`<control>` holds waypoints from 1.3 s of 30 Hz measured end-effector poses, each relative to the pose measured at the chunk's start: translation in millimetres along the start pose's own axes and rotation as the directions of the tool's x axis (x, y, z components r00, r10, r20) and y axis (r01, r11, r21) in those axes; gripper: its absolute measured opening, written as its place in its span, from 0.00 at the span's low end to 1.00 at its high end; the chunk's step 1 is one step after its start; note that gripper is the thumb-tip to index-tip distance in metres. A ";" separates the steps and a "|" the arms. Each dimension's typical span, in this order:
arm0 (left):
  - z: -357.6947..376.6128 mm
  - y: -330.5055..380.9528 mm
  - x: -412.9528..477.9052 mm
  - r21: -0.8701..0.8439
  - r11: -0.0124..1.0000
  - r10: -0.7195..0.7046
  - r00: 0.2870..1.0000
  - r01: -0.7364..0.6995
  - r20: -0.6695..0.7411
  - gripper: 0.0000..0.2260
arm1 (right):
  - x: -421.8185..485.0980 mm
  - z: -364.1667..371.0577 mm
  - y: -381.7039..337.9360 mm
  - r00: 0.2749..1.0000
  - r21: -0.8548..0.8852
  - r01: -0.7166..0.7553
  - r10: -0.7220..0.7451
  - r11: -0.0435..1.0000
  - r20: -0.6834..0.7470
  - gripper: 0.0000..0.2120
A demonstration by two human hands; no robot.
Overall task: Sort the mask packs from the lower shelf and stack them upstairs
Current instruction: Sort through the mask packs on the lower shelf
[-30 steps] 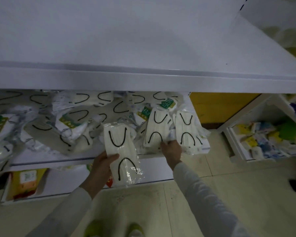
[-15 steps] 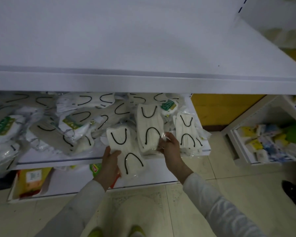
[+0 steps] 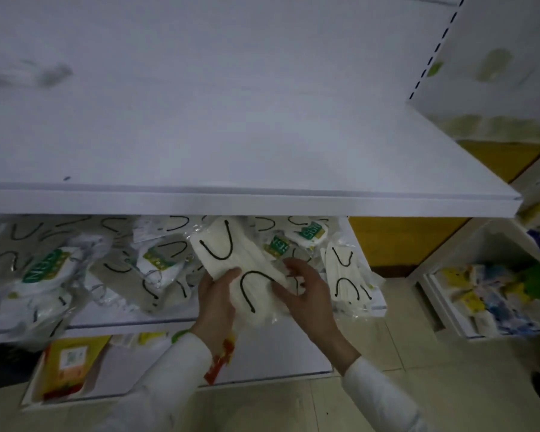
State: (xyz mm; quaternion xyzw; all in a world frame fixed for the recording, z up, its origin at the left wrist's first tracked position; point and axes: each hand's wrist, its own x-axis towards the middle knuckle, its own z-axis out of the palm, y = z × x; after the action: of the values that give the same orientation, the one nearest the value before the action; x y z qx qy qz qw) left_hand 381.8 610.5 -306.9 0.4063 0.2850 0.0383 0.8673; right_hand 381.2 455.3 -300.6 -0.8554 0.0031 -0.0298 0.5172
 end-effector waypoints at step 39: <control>23.5 249.6 -30.7 0.763 0.244 0.673 0.671 -0.599 0.311 0.04 | 108.4 -37.8 -209.2 0.955 0.206 0.217 -0.250 0.954 0.156 0.13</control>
State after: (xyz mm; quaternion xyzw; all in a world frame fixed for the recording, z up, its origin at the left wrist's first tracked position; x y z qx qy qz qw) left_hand 409.8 751.7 -99.4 0.8357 0.1132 0.2644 0.4679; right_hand 482.0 515.3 -92.8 -0.7966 -0.1480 -0.0135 0.5859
